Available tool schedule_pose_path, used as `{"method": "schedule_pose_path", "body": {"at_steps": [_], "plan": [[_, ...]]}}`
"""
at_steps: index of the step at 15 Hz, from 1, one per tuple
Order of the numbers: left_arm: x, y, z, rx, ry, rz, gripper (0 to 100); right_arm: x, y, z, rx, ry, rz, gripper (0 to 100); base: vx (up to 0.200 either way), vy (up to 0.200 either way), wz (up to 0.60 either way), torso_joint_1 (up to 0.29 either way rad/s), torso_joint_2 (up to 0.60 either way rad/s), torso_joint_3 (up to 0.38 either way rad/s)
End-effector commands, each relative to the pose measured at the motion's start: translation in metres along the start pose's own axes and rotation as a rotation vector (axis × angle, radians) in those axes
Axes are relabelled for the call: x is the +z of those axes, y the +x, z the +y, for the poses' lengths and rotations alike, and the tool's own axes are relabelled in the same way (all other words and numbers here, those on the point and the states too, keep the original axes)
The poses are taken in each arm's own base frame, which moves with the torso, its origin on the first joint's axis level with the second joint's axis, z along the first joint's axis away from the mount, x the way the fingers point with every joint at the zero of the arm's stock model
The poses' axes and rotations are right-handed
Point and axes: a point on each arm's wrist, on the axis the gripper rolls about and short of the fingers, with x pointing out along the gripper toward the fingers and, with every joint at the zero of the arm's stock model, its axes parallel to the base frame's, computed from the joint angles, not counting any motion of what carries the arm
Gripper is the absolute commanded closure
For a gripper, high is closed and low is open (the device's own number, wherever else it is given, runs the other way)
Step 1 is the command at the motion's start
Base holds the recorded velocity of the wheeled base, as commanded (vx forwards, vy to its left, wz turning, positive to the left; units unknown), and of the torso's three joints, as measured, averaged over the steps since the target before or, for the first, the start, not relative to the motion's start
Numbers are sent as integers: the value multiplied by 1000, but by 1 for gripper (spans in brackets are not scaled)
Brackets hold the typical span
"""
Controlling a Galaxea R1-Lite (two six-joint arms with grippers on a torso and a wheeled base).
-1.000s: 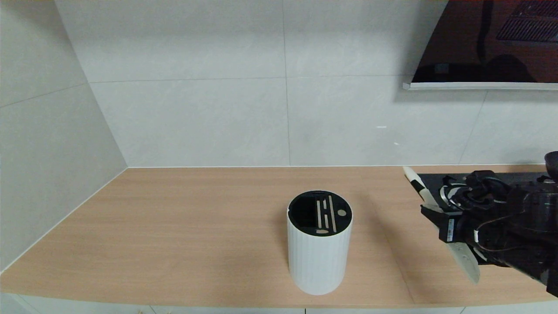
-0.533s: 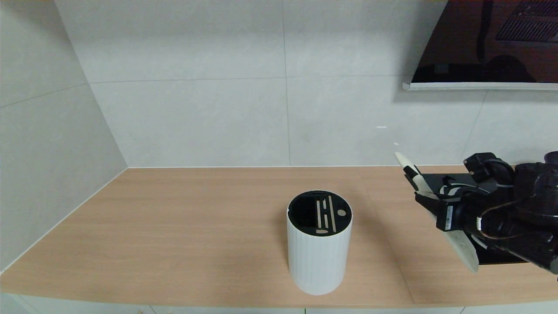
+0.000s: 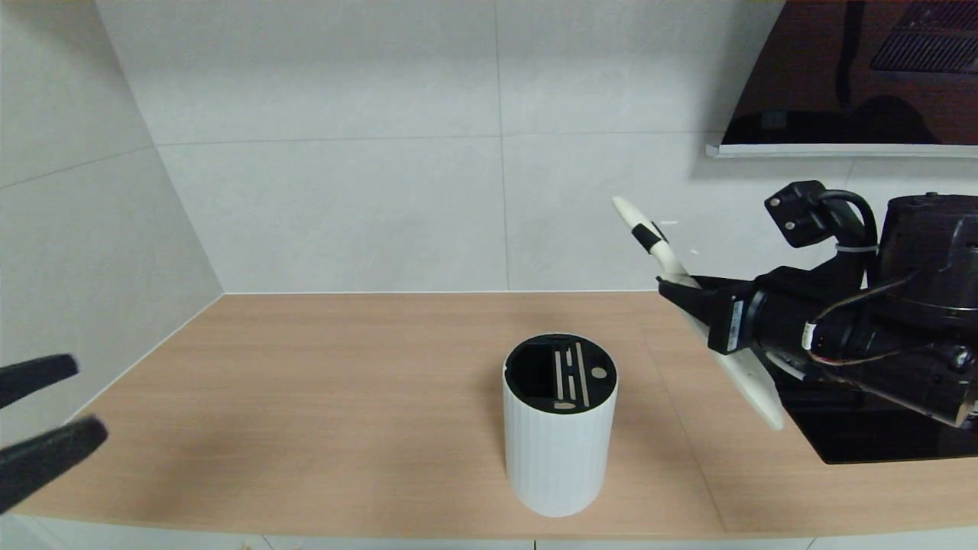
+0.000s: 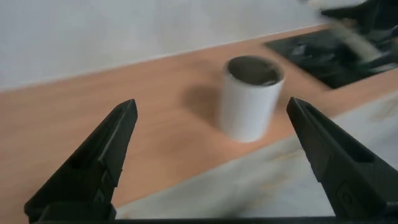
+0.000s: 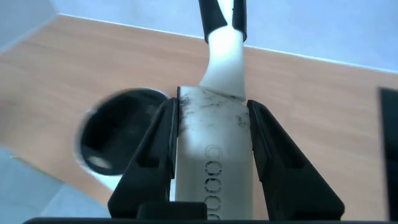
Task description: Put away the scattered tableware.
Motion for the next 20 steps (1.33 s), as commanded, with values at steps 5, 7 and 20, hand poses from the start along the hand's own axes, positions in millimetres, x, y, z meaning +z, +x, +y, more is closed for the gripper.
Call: {"method": "schedule_pose_path", "body": {"at_steps": [5,7,20], "plan": [[10,118,-1,-307,-409,61,0,-5,23,67,106,-29,10,100,0,0,0,0,0,0],[-2,134,0,-331,-468,78,0,-5,18,75,116,-12,6,100,0,0,0,0,0,0],[-20,183,4,-275,-618,44,0,-13,5,126,270,67,12,100,0,0,0,0,0,0]]}}
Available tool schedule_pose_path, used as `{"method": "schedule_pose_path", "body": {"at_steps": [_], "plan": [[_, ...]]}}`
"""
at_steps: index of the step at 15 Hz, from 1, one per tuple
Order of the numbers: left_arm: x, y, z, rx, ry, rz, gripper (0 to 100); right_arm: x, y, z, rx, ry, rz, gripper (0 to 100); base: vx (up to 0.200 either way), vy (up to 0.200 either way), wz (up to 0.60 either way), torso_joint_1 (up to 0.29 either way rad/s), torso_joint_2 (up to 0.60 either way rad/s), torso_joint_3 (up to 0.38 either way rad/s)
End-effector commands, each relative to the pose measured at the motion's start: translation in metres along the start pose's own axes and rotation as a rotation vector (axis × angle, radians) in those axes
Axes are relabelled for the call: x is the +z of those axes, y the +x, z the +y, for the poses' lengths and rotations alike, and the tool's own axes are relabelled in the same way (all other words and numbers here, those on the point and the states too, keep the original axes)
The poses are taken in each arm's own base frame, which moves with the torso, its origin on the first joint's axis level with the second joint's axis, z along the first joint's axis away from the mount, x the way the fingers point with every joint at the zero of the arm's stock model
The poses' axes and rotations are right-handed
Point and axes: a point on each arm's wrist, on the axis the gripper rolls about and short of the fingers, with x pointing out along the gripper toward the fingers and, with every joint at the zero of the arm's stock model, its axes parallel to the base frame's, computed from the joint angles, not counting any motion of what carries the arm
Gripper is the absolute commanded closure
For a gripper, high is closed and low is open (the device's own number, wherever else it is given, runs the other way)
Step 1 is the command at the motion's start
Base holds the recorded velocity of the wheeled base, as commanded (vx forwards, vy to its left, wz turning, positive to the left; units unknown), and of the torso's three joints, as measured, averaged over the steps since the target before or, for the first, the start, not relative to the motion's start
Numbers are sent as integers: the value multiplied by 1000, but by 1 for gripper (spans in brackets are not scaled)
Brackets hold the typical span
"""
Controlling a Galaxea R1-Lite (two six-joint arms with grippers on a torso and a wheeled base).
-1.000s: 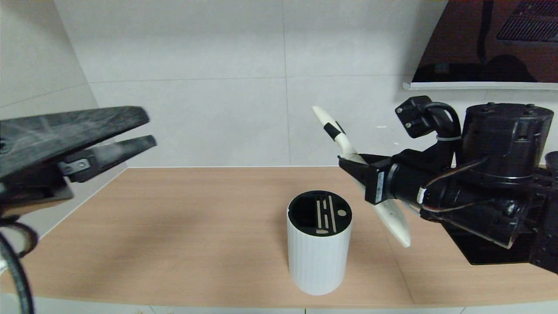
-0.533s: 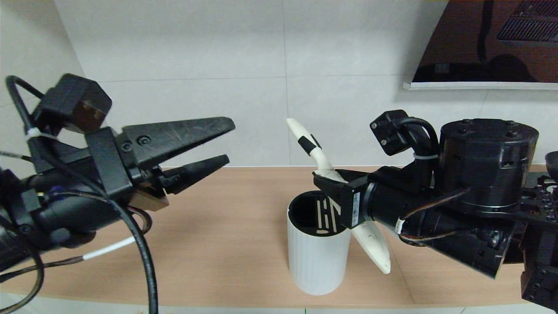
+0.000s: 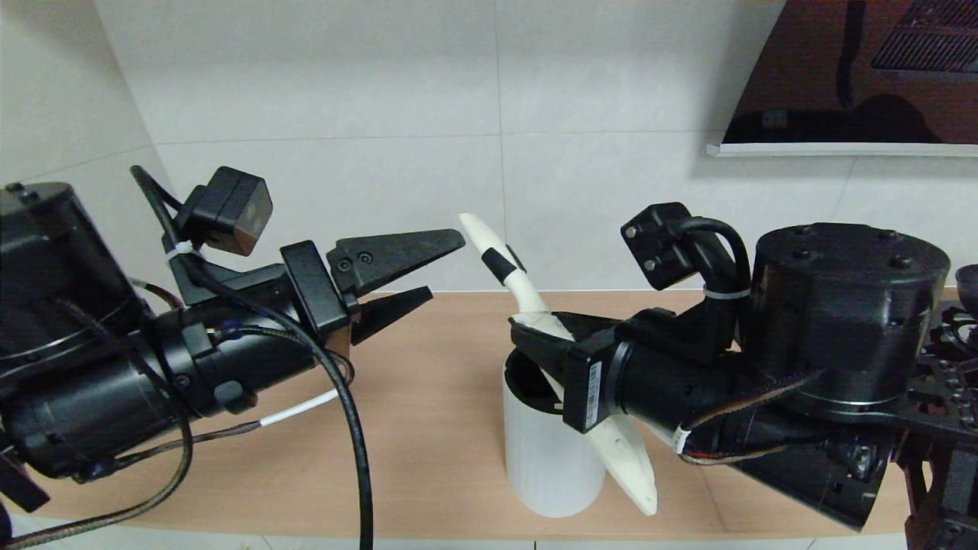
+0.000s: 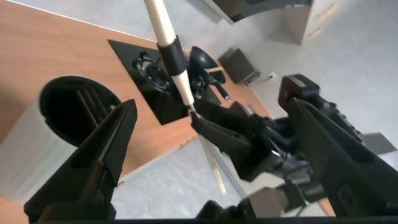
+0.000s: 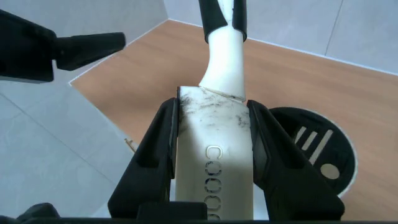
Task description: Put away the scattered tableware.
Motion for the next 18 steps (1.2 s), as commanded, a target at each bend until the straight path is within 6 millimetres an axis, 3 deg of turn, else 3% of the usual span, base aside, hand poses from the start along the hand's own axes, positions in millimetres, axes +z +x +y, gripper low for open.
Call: {"method": "schedule_pose_path", "body": {"at_steps": [1,7,17,18], "plan": [[-2,7,5,13,-4,1,0,-8,4,9,27,11,15,100,0,0,0,0,0,0],[-14,24,15,47,22,-1,0,-12,4,21,73,30,-1,100,0,0,0,0,0,0],[-19,29,19,48,19,-3,0,-15,2,28,92,33,8,100,0,0,0,0,0,0],[-19,28,18,45,19,-2,100,-14,1,28,91,34,4,100,0,0,0,0,0,0]]}}
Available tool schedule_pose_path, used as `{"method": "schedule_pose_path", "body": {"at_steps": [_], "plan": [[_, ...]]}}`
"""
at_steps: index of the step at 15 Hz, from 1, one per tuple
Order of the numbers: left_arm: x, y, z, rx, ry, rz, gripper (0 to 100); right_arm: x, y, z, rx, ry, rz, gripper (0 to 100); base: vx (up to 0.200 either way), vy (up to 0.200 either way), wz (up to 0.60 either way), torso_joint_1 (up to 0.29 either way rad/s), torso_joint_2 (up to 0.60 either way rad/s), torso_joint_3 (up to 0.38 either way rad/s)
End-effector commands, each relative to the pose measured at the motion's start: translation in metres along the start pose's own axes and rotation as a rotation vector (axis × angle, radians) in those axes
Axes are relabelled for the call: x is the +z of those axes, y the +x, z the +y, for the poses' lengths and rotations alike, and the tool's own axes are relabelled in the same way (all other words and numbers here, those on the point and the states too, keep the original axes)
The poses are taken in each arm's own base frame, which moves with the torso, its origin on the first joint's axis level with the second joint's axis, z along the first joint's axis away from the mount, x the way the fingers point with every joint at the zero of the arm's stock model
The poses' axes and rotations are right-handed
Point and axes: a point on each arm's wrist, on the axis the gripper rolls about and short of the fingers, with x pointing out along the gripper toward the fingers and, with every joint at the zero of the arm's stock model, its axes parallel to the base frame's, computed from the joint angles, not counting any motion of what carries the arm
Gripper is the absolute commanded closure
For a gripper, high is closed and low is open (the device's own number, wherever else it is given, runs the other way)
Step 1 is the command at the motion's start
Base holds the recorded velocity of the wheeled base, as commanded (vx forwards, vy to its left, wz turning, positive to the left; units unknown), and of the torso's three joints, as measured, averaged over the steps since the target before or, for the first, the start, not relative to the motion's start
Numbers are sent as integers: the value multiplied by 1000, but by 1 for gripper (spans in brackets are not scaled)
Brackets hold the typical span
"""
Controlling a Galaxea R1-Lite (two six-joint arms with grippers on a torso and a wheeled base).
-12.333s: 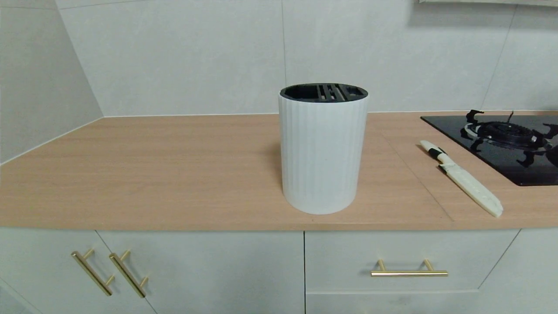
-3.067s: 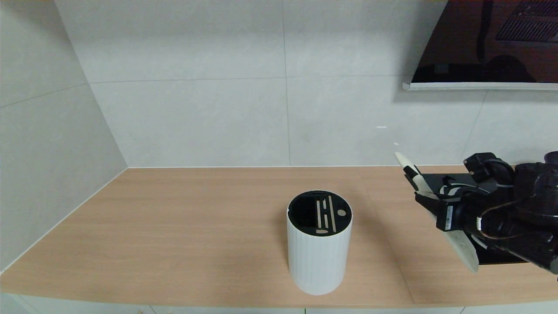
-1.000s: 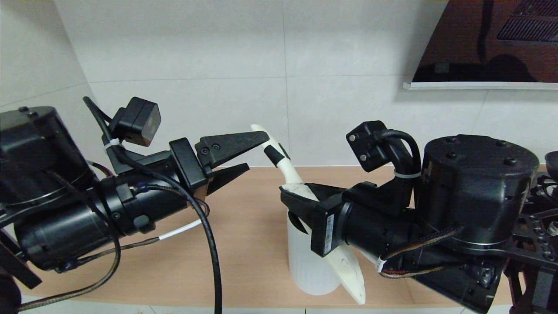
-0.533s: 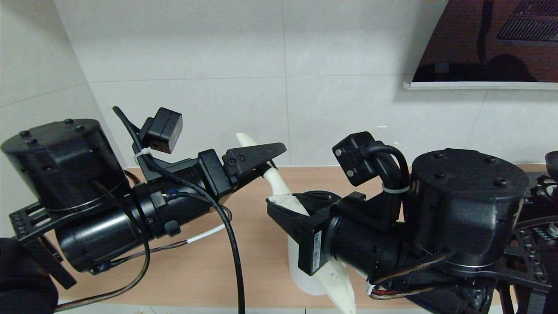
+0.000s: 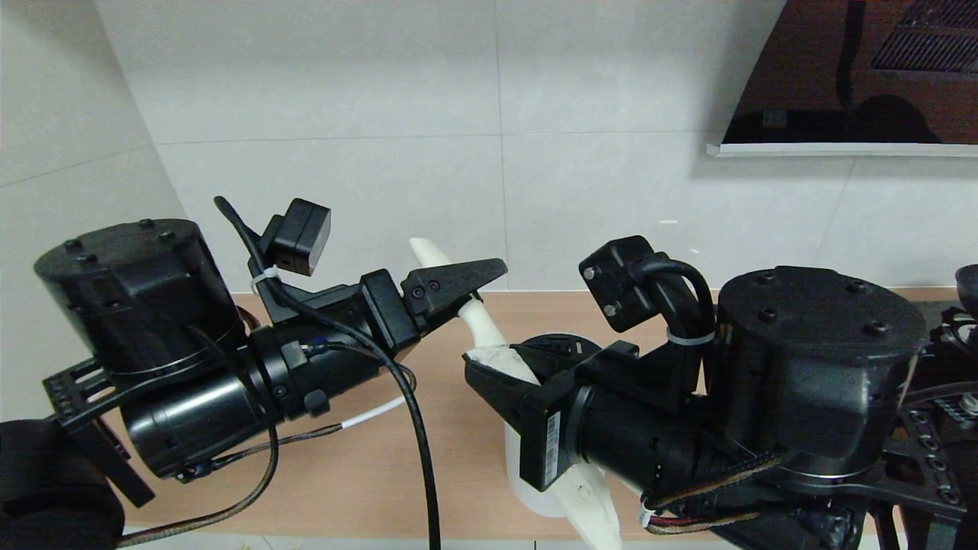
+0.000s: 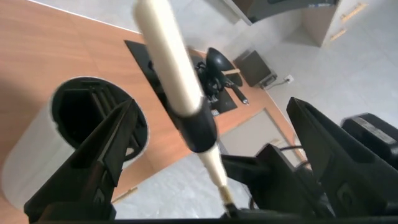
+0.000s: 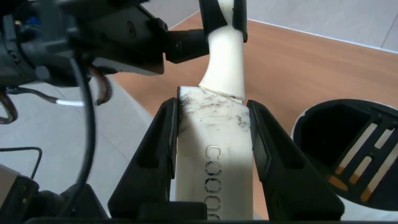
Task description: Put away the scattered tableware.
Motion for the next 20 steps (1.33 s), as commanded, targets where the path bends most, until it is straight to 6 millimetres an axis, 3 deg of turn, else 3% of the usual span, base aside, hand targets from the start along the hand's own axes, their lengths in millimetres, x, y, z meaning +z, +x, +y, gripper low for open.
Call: {"method": "schedule_pose_path", "body": {"at_steps": [1,16,17,20], "plan": [[0,0,0,0,0,1,100,2,-3,0,2,0,-7,100,0,0,0,0,0,0],[-2,-1,-2,-14,3,14,100,6,-5,-3,-8,3,-18,100,0,0,0,0,0,0],[-3,-1,-2,-13,3,14,100,5,-5,-3,-8,2,-15,0,0,0,0,0,0,0],[-2,0,-3,-15,3,10,100,5,-5,-3,-7,2,-15,0,0,0,0,0,0,0]]}}
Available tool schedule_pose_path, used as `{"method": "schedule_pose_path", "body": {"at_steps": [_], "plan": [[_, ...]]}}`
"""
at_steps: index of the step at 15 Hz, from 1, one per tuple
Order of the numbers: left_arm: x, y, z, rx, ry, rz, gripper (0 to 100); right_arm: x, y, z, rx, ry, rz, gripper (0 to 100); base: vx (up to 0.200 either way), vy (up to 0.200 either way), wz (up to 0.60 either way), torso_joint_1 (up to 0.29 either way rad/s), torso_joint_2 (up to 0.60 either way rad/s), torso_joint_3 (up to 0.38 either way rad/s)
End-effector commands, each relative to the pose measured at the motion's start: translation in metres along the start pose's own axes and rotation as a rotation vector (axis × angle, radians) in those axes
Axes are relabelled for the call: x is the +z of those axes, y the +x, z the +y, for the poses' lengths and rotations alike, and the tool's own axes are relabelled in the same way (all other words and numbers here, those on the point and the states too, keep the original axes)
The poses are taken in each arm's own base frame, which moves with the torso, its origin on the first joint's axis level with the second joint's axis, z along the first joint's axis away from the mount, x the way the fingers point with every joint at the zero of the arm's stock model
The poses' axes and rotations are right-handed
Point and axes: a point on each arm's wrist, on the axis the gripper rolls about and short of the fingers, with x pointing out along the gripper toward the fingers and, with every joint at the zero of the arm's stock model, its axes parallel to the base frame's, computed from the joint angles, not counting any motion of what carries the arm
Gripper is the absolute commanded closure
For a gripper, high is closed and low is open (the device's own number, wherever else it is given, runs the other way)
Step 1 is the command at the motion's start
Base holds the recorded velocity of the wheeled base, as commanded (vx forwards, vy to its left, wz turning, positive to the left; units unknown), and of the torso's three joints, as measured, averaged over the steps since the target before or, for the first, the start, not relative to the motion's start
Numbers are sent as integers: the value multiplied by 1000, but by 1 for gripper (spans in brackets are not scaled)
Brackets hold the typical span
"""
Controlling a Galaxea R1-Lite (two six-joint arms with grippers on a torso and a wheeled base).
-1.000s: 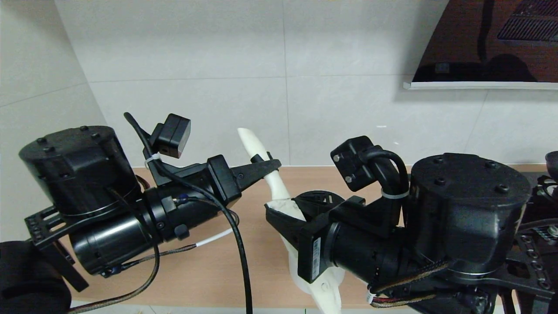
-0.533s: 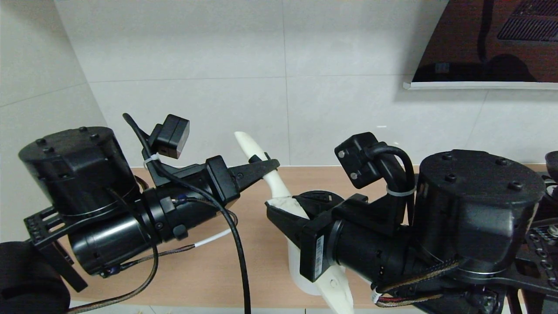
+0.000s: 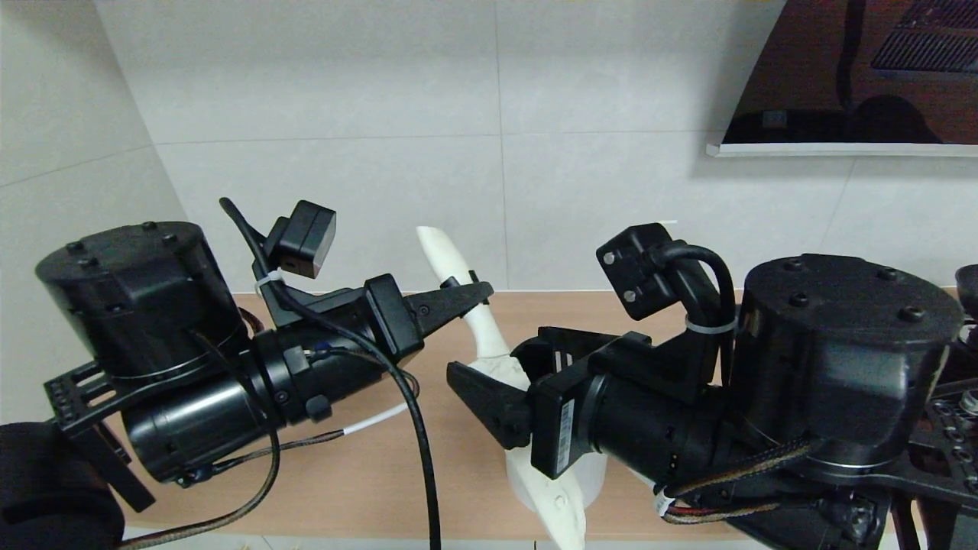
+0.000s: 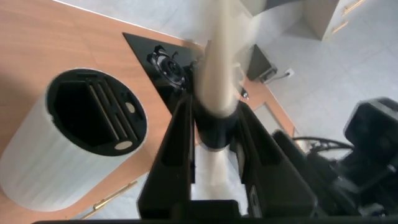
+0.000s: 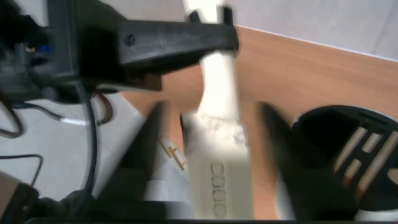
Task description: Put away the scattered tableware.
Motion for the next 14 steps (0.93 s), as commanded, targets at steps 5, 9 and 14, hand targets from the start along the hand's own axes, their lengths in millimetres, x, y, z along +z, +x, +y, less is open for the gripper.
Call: {"method": "schedule_pose_path", "body": {"at_steps": [5,9,14], "plan": [[7,2,-5,-5,7,-33,100,16,-2,-34,-102,9,-37,0,0,0,0,0,0,0],[40,5,-25,116,73,-266,100,45,-13,-92,-253,23,-94,0,0,0,0,0,0,0],[66,30,-40,333,330,-403,100,59,-30,-114,-339,30,-123,0,0,0,0,0,0,0]]}}
